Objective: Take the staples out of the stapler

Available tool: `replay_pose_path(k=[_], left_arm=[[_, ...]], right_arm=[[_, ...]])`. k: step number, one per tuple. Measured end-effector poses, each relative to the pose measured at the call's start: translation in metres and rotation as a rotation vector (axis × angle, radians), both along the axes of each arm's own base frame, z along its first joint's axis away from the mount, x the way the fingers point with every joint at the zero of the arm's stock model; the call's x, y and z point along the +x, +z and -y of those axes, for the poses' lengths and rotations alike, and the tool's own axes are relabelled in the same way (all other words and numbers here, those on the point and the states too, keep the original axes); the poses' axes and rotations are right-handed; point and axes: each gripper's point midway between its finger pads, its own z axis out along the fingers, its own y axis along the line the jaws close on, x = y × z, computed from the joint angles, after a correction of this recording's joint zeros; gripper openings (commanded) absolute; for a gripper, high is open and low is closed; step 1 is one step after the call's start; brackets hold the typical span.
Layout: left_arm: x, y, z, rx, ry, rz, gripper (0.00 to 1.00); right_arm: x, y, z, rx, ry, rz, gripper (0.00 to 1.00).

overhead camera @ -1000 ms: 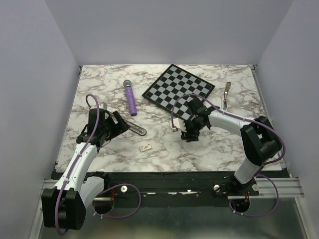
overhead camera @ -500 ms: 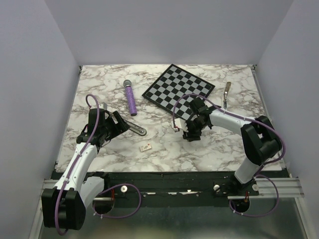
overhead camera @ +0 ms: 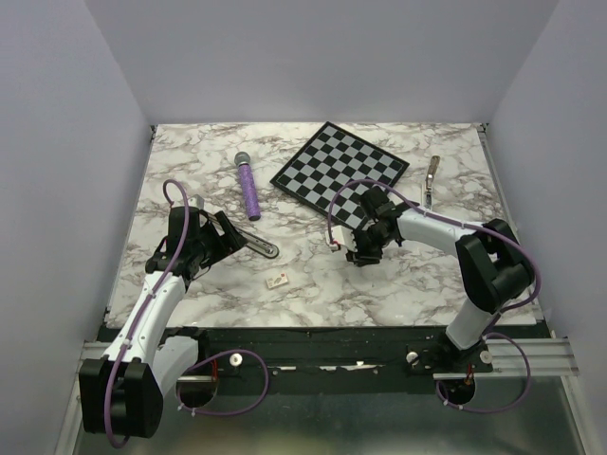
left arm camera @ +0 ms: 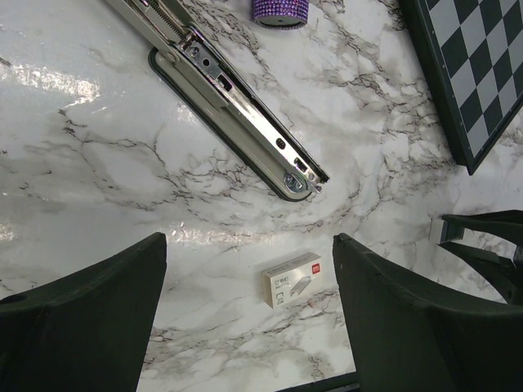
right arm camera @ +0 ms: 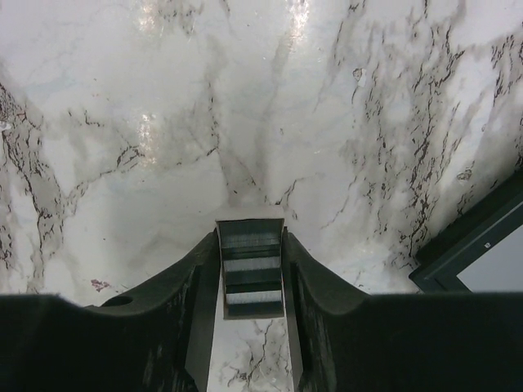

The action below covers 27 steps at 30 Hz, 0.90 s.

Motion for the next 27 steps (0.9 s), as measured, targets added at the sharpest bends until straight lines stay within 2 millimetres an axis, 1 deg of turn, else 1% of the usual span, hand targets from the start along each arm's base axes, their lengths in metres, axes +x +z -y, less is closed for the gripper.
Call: replay_pose_path(k=[5, 7, 10, 13, 18, 21, 24, 27], left_arm=[[0.0, 0.0, 0.0, -0.01, 0.009, -0.004, 0.89], [0.0, 0.001, 0.001, -0.018, 0.016, -0.005, 0.88], [0.0, 0.002, 0.002, -0.034, 0.026, -0.002, 0.86], [-0.004, -0.001, 0.007, -0.067, 0.023, -0.014, 0.84], [-0.018, -0.022, 0.015, -0.128, 0.023, -0.088, 0.78], [-0.026, -0.034, 0.018, -0.157, 0.027, -0.126, 0.74], [-0.033, -0.046, 0.023, -0.186, 0.027, -0.168, 0.69], [-0.038, -0.056, 0.03, -0.215, 0.017, -0.198, 0.64]], right_arm=[[0.0, 0.0, -0.003, 0.005, 0.003, 0.004, 0.42], [-0.003, 0.001, -0.008, 0.009, 0.012, 0.003, 0.42], [-0.012, 0.002, -0.021, 0.02, 0.042, -0.005, 0.42], [-0.019, 0.005, -0.041, 0.024, 0.08, -0.007, 0.42], [-0.029, 0.004, -0.071, 0.024, 0.131, -0.02, 0.42], [-0.033, 0.008, -0.086, 0.033, 0.146, -0.019, 0.42], [-0.034, 0.011, -0.104, 0.046, 0.16, -0.016, 0.42], [-0.033, 0.011, -0.121, 0.053, 0.162, -0.013, 0.42]])
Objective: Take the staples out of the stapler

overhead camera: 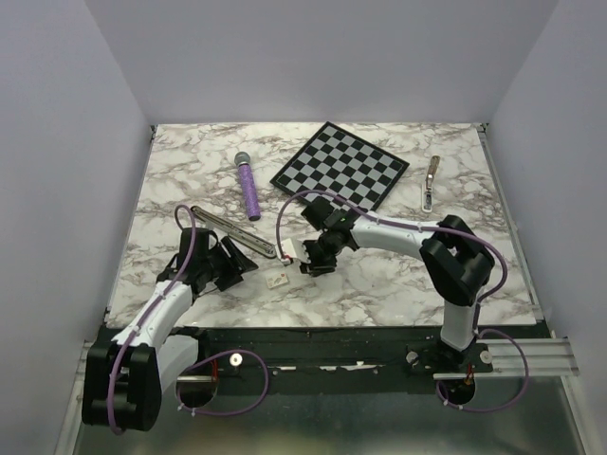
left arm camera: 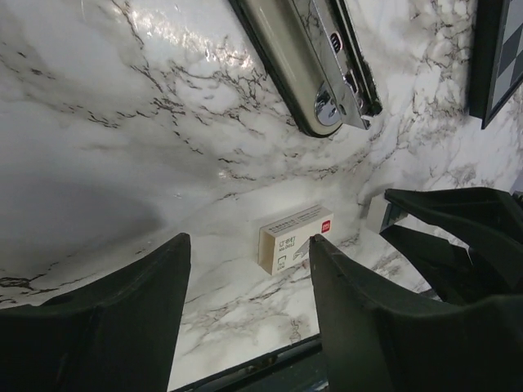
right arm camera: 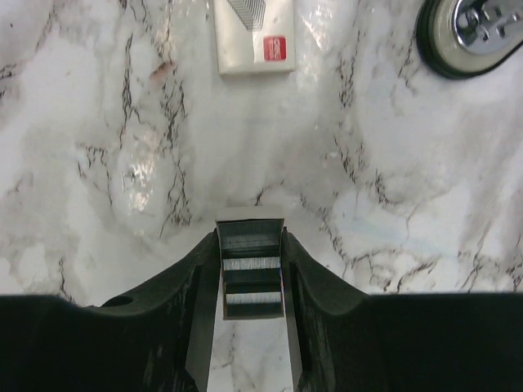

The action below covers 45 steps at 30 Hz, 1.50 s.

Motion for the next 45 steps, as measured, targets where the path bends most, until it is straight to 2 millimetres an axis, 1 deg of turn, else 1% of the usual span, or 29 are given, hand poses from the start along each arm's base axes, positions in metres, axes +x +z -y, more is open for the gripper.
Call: replay_pose_path(k=[1, 5, 10, 18, 30, 45], left_arm=[[-0.002, -0.003, 0.003, -0.011, -0.004, -0.006, 0.61], [-0.007, -0.01, 0.01, -0.038, -0.017, -0.016, 0.54], [-0.006, -0.01, 0.016, -0.062, -0.026, 0.003, 0.47], [-0.008, -0.015, 0.023, -0.077, -0.044, 0.008, 0.47], [-0.011, -0.016, 0.036, -0.098, -0.076, 0.01, 0.47], [-0.016, -0.019, 0.042, -0.105, -0.092, -0.003, 0.4]], right_arm=[[-0.001, -0.002, -0.005, -0.004, 0.0, -0.001, 0.42], [-0.004, -0.008, -0.019, -0.019, -0.005, -0.005, 0.42], [-0.006, -0.006, -0.034, -0.014, -0.016, -0.001, 0.42], [-0.014, -0.009, -0.046, -0.005, -0.03, -0.017, 0.42], [-0.012, -0.007, -0.06, 0.013, -0.062, -0.025, 0.43], [-0.013, -0.005, -0.063, 0.018, -0.081, -0.037, 0.43]])
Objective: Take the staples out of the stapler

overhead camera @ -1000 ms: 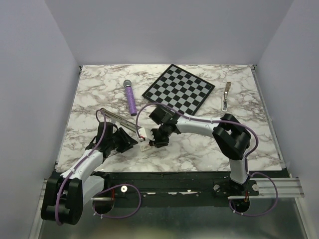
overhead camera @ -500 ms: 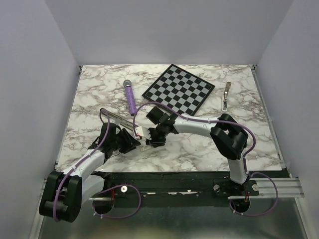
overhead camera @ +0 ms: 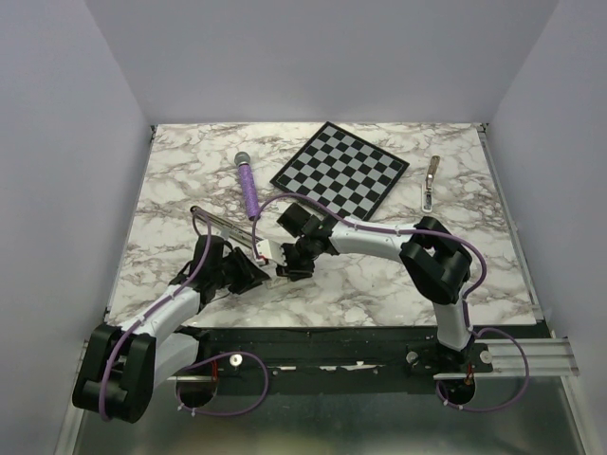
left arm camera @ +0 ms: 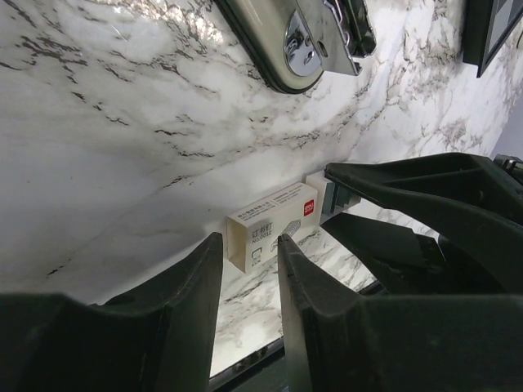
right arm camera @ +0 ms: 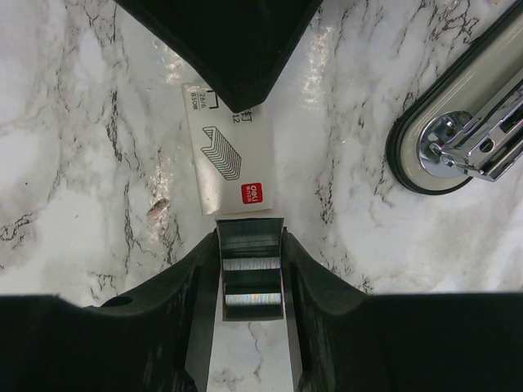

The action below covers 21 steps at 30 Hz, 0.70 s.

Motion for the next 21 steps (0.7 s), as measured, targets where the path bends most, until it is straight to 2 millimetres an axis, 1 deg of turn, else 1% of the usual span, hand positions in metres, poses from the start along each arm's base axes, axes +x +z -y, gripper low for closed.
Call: replay_pose_path(k=[4, 12, 18, 21], left_arm=[[-0.0033, -0.0018, 0.0019, -0.001, -0.008, -0.005, 0.38], [-0.0086, -0.0065, 0.0032, -0.004, -0.011, -0.021, 0.38], [-0.0093, -0.0063, 0.0049, -0.009, -0.013, -0.022, 0.37], [-0.0097, -0.0063, 0.0058, -0.011, -0.015, -0.021, 0.35]], right_arm=[[-0.0021, -0.0002, -0.0003, -0.003, -0.002, -0.005, 0.43], [-0.0056, -0.0024, 0.0031, -0.021, -0.009, -0.021, 0.43], [-0.0061, -0.0033, 0.0036, -0.024, -0.019, -0.028, 0.43], [-0.0064, -0.0032, 0.0036, -0.025, -0.027, -0.033, 0.43]])
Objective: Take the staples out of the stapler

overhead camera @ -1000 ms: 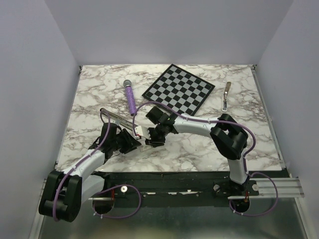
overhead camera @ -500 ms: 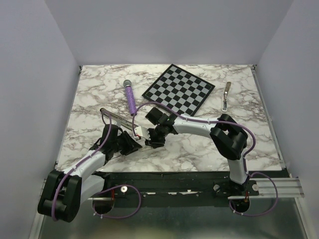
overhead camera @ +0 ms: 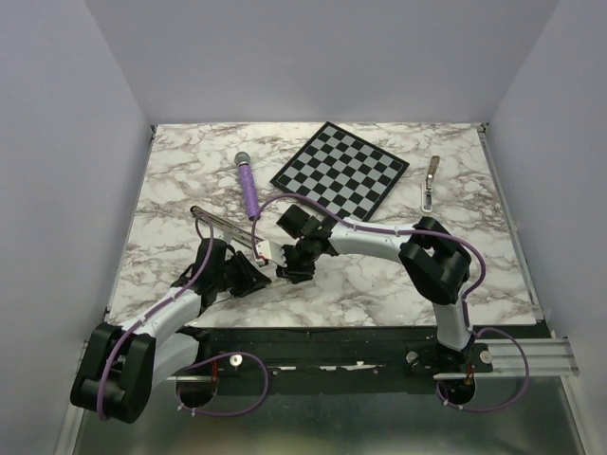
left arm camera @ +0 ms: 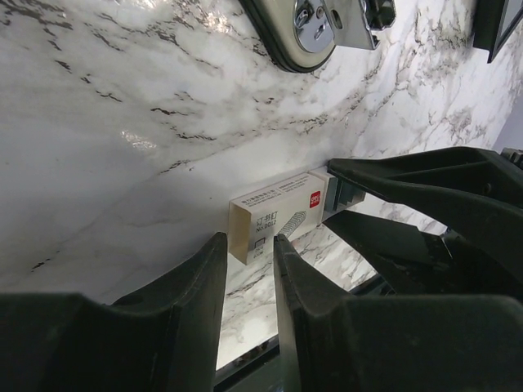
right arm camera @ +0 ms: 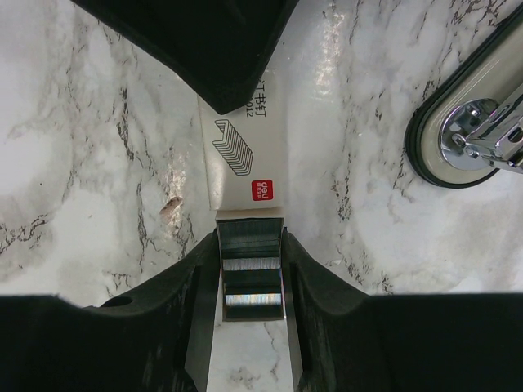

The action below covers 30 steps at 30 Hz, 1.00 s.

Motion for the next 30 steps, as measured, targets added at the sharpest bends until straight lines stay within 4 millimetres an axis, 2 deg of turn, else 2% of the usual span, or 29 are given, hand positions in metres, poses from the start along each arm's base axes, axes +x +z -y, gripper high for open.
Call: replay_pose_path(k=[7, 30], left_arm=[[0.0023, 0.0027, 0.0028, -0.01, -0.003, 0.017, 0.28], [-0.0003, -0.002, 0.0056, -0.014, -0.009, 0.007, 0.28]], right_arm=[[-0.0027, -0.0009, -0.001, -0.003, -0.008, -0.009, 0.43], [-0.0044, -0.0012, -0.005, -0.009, -0.045, -0.022, 0.43]])
